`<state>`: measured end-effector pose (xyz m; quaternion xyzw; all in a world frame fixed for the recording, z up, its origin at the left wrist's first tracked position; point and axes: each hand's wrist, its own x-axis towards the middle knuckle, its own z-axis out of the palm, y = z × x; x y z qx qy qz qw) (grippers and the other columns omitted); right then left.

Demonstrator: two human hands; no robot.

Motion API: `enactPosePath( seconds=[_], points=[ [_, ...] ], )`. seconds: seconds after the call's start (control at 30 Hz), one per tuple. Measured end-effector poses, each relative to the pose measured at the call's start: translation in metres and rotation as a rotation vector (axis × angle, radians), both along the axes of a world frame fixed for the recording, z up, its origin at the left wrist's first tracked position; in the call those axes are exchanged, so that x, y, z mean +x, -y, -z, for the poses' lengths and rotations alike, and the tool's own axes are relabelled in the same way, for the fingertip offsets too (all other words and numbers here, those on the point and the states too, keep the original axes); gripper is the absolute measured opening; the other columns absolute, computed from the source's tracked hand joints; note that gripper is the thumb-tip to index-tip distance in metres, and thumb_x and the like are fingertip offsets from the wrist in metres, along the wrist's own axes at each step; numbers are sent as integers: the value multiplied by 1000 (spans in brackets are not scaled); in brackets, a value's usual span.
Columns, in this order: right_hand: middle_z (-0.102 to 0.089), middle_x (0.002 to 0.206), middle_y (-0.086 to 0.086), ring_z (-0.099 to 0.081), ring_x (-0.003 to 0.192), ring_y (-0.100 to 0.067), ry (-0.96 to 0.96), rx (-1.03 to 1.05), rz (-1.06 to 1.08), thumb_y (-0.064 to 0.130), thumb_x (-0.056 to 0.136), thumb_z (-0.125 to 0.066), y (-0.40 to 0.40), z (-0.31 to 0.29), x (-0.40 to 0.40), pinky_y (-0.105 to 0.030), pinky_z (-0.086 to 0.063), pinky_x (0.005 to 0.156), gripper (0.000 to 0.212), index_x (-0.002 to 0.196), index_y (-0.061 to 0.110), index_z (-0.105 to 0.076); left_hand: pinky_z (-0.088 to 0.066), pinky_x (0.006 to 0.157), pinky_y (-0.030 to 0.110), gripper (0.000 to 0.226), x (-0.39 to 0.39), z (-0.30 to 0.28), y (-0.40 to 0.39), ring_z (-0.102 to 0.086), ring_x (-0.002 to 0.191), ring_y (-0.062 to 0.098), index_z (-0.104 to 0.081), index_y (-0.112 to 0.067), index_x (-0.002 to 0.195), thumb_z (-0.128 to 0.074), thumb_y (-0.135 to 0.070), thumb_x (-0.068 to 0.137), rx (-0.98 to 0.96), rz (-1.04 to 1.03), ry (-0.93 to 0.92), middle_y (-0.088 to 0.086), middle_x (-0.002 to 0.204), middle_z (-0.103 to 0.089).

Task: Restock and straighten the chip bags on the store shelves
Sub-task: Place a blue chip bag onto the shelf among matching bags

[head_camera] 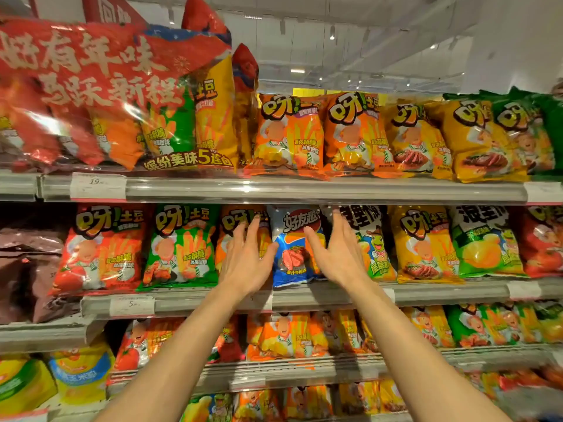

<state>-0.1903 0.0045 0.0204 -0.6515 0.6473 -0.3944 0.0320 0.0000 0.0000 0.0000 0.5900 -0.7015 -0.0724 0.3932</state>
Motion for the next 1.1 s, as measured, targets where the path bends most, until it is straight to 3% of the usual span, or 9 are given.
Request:
enactPosePath(
  seconds=[0.13, 0.23, 0.4, 0.67, 0.77, 0.87, 1.1],
  points=[
    [-27, 160, -18, -31, 145, -33, 47, 115, -49, 60, 99, -41, 27, -5, 4, -43, -31, 114, 81, 157, 8, -17, -30, 116, 47, 68, -7, 0, 23, -26, 147, 35, -16, -27, 158, -45, -50, 100, 108, -9, 47, 12, 164, -17],
    [-32, 156, -21, -34, 144, -34, 123, 195, -83, 52, 101, -45, 44, 3, 6, -41, -32, 115, 76, 156, 6, -19, -27, 116, 44, 65, -11, 4, 33, -27, 145, 34, -22, -24, 156, -47, -45, 100, 98, -1, 90, 15, 159, -25],
    [-43, 150, -17, -44, 137, -33, 176, 266, -85, 30, 99, -57, 64, 16, 7, -44, -40, 112, 68, 153, 7, -22, -36, 110, 47, 63, -19, -1, 45, -34, 138, 34, -25, -21, 155, -50, -39, 99, 88, 15, 130, 16, 152, -37],
    [-54, 140, -13, -51, 131, -30, 302, 265, -104, 18, 98, -57, 72, 20, 0, -40, -42, 111, 54, 147, 9, -38, -43, 106, 43, 68, -27, 0, 51, -47, 132, 32, -24, -16, 156, -55, -35, 99, 141, 64, 132, 14, 146, -46],
    [-56, 139, -9, -52, 130, -27, 342, 238, -122, 13, 99, -57, 68, 20, -1, -34, -41, 108, 53, 149, 8, -38, -42, 108, 42, 72, -29, 1, 49, -44, 137, 30, -18, -16, 158, -57, -31, 99, 129, 107, 92, 12, 153, -39],
    [-57, 139, -7, -54, 129, -26, 404, 230, -152, 12, 99, -57, 69, 19, -3, -38, -42, 111, 54, 150, 9, -39, -39, 112, 41, 77, -28, 1, 50, -39, 141, 28, -14, -19, 159, -59, -27, 97, 114, 164, 68, 11, 156, -33],
    [-55, 142, -3, -54, 130, -23, 473, 199, -216, 17, 97, -63, 68, 11, -1, -41, -44, 111, 64, 154, 16, -33, -27, 116, 33, 71, -20, -6, 50, -30, 146, 26, -24, -20, 157, -61, -23, 97, 58, 173, -96, 10, 156, -30]
  ],
)
